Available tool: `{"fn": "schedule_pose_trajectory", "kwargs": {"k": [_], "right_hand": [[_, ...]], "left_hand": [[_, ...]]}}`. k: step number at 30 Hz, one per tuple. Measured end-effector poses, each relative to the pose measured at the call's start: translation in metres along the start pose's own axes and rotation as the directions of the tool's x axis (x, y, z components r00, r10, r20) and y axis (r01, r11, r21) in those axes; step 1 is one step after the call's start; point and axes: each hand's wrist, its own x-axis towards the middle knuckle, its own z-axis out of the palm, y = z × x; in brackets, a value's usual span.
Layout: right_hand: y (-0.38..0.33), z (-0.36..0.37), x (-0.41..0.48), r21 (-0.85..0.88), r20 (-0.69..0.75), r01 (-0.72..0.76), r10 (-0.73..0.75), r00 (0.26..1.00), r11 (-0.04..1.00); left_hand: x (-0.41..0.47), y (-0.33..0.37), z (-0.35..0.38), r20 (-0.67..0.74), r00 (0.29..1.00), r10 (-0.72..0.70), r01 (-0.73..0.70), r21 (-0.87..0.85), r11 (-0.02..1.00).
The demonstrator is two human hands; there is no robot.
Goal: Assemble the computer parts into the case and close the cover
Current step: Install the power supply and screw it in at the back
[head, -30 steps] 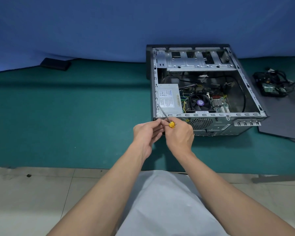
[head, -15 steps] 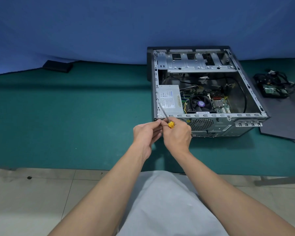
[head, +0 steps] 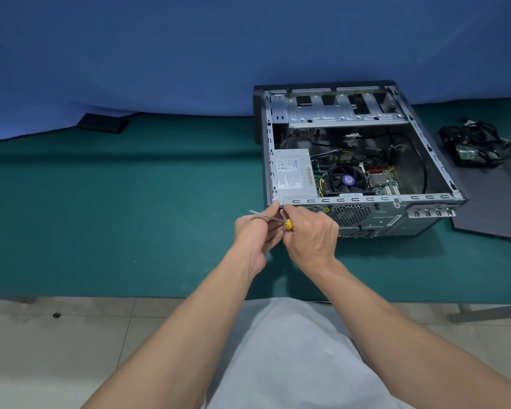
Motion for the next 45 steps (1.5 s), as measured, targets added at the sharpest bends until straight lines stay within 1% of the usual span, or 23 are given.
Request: {"fn": "schedule_pose_trajectory", "kwargs": {"k": [5,8,9,11,12,13,14,16,18,20,22,24,27,31,34,37,39,43,45], "right_hand": [[0.002,0.001,-0.002,-0.014,-0.01,0.023,-0.023,1.0,1.0],[0.003,0.0,-0.001,-0.021,0.009,0.036,-0.036,0.999,0.999],[0.003,0.001,-0.001,-0.008,0.025,0.004,-0.003,1.0,1.0],[-0.001,0.003,-0.002,0.055,0.075,-0.151,0.147,0.986,0.987],[-0.003,0.003,-0.002,0.095,0.122,-0.259,0.247,0.961,0.961],[-0.004,0.005,-0.002,0.129,0.183,-0.368,0.342,0.922,0.921],[-0.006,0.006,-0.002,0.158,0.237,-0.466,0.424,0.874,0.871],[-0.008,0.007,0.0,0.238,0.324,-0.623,0.544,0.774,0.745],[-0.01,0.006,0.003,0.294,0.368,-0.717,0.618,0.695,0.632],[-0.012,0.005,0.006,0.282,0.381,-0.765,0.664,0.644,0.579],[-0.015,0.003,0.008,0.257,0.387,-0.795,0.695,0.606,0.55],[-0.016,0.0,0.008,0.235,0.396,-0.81,0.708,0.585,0.538],[-0.018,-0.008,0.003,0.219,0.446,-0.808,0.68,0.581,0.547],[-0.019,-0.026,-0.009,0.241,0.564,-0.803,0.594,0.573,0.545],[-0.019,-0.042,-0.019,0.241,0.638,-0.778,0.509,0.577,0.581],[-0.019,-0.052,-0.023,0.2,0.639,-0.743,0.49,0.593,0.639],[-0.019,-0.054,-0.024,0.165,0.645,-0.73,0.488,0.588,0.663],[-0.02,-0.056,-0.026,0.13,0.669,-0.732,0.486,0.563,0.669],[-0.02,-0.055,-0.024,0.123,0.664,-0.732,0.492,0.562,0.67]], "left_hand": [[-0.002,0.002,0.0,-0.004,1.0,-0.007,0.007,0.029,1.0],[-0.002,0.002,0.001,0.006,1.0,-0.007,0.007,0.032,0.999],[-0.002,0.003,0.001,0.007,1.0,-0.006,0.006,0.028,1.0],[-0.001,0.002,0.001,0.007,1.0,-0.002,0.002,0.022,1.0],[0.0,0.001,0.001,0.005,1.0,0.001,-0.001,0.022,1.0],[0.001,0.001,0.001,0.003,1.0,0.004,-0.004,0.021,1.0],[0.001,0.0,0.0,0.001,1.0,0.006,-0.006,0.022,1.0],[0.0,0.0,0.0,0.004,1.0,0.003,-0.003,0.023,1.0],[-0.001,0.001,0.002,0.013,1.0,-0.002,0.002,0.027,1.0],[-0.002,0.003,0.004,0.015,1.0,-0.004,0.003,0.037,0.999],[-0.002,0.005,0.006,0.001,1.0,-0.009,0.009,0.042,0.999],[-0.003,0.007,0.007,-0.02,1.0,-0.014,0.015,0.034,0.999],[-0.006,0.009,0.009,-0.023,1.0,-0.015,0.016,0.034,0.999],[-0.006,0.01,0.009,-0.056,0.998,-0.013,0.017,0.074,0.997],[-0.005,0.01,0.009,-0.073,0.997,-0.022,0.028,0.079,0.996],[-0.006,0.01,0.011,-0.058,0.998,-0.026,0.029,0.066,0.997],[-0.007,0.011,0.012,-0.041,0.999,-0.026,0.028,0.051,0.998],[-0.008,0.013,0.013,-0.039,0.999,-0.024,0.025,0.02,0.999],[-0.009,0.013,0.014,-0.039,0.999,-0.02,0.021,0.018,1.0]]}}
